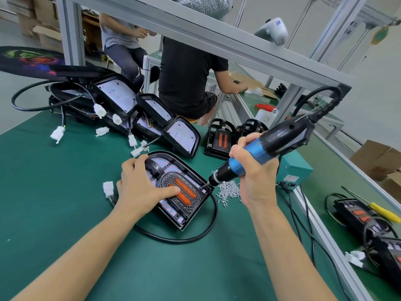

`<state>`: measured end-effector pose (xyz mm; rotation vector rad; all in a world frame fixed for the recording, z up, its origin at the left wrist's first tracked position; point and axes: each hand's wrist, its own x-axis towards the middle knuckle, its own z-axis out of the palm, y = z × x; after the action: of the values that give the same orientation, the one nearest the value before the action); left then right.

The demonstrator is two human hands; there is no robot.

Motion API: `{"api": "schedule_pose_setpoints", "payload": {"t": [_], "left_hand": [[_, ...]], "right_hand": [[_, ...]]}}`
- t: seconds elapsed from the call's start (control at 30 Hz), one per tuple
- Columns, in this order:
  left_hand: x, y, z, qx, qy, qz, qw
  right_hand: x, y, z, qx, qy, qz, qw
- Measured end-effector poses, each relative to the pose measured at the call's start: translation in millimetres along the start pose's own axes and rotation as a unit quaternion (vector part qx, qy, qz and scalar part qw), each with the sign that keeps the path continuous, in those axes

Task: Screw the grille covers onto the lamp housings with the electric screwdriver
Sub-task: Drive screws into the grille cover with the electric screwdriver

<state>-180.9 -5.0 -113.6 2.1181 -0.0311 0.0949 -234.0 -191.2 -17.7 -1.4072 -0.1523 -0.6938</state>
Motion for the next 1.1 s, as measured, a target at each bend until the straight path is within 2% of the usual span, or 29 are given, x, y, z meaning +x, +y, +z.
{"api": "schedule_pose_setpoints", "payload": {"t": [0.27, 0.37, 0.53, 0.77, 0.87, 1.0, 1.1], "left_hand": [[-0.6, -0.2, -0.7, 0.005, -0.001, -0.003, 1.000], [-0.3, -0.2, -1.4, 0.002, -0.008, -0.009, 1.000], [3.7, -6.4, -3.7, 0.025, -0.027, -0.040, 0.999], [6.0, -3.2, -3.0, 0.091, -0.027, -0.017, 0.995], [0.9, 7.6, -2.0, 0.117, 0.014, 0.040, 0.992], [-9.9, 37.8, 8.5, 0.092, 0.084, 0.192, 0.973], [-13.1, 66.0, 27.0, 0.110, 0.050, 0.276, 0.954]], "right_hand": [[-0.4, -2.5, 0.3, 0.000, -0.036, -0.002, 0.999], [-0.5, -0.5, -1.9, 0.024, -0.028, 0.003, 0.999], [-4.2, 2.4, -10.1, 0.094, 0.080, -0.016, 0.992], [-11.1, -6.8, -43.3, 0.143, 0.186, -0.040, 0.971], [-20.4, -10.1, -59.2, 0.153, 0.234, -0.035, 0.959], [-35.3, -12.3, -74.9, 0.135, 0.257, -0.041, 0.956], [-43.9, -15.1, -82.6, 0.120, 0.264, -0.042, 0.956]]}}
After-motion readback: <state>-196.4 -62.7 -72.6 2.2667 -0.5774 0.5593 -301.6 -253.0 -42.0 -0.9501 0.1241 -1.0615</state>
